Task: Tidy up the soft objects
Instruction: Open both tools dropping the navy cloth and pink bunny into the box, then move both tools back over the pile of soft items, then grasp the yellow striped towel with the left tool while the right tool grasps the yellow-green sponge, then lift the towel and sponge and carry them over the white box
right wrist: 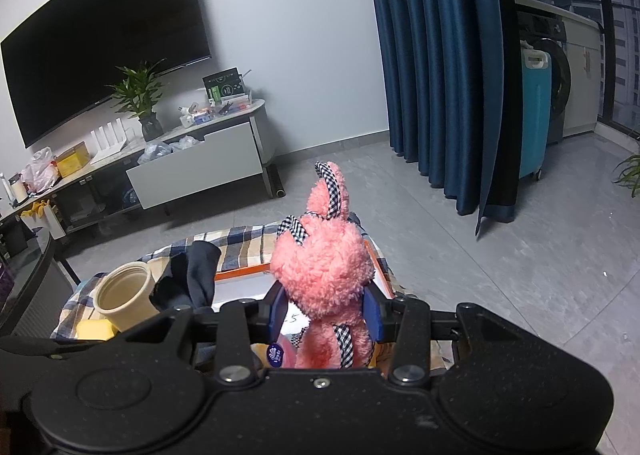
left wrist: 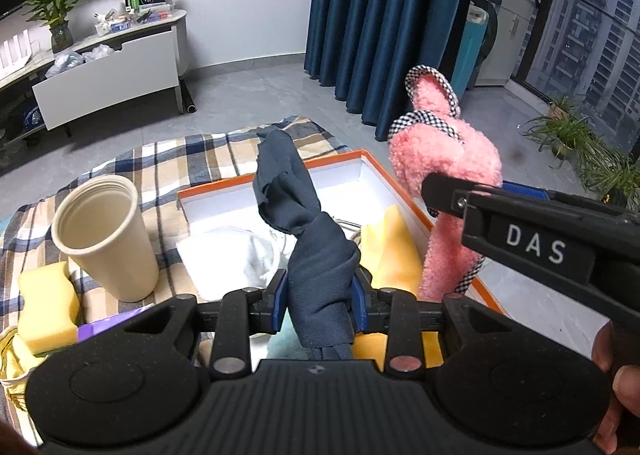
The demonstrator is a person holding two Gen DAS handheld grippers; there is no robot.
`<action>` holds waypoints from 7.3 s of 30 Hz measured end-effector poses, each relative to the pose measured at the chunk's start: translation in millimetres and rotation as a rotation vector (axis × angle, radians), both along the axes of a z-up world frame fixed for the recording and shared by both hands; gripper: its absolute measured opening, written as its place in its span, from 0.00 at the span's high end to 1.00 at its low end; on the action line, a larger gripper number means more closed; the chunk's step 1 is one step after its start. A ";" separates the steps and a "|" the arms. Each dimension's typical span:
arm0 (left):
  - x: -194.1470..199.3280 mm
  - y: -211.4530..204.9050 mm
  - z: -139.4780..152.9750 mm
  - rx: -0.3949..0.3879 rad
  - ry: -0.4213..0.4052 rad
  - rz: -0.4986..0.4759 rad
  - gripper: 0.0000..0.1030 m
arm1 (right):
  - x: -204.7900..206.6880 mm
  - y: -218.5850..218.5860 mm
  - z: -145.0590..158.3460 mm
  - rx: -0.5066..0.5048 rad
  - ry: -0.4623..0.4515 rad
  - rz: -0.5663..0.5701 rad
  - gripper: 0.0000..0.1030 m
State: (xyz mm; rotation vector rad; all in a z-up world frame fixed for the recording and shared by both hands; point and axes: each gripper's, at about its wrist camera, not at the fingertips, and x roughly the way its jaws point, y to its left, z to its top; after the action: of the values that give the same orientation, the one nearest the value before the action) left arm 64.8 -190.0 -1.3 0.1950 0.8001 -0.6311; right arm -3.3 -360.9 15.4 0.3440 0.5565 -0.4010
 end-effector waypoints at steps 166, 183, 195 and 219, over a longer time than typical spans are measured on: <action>92.6 289.7 -23.7 -0.334 0.006 0.455 0.74 | 181.9 259.3 -14.0 -0.250 0.118 0.626 0.64; 30.2 261.6 29.1 -0.176 -0.060 0.549 0.74 | 86.9 236.9 27.6 -0.150 -0.008 0.466 0.63; 9.4 234.4 36.9 -0.130 -0.072 0.526 0.74 | 57.7 211.8 33.4 -0.106 -0.039 0.443 0.63; -6.6 183.2 45.7 -0.107 -0.079 0.414 0.74 | 24.7 158.0 49.5 -0.108 -0.089 0.357 0.63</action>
State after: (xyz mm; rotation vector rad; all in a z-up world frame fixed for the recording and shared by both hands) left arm 58.2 -6.8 44.4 -0.0445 0.7012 -0.2721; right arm 21.4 -202.9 64.9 0.1529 0.4947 -0.0703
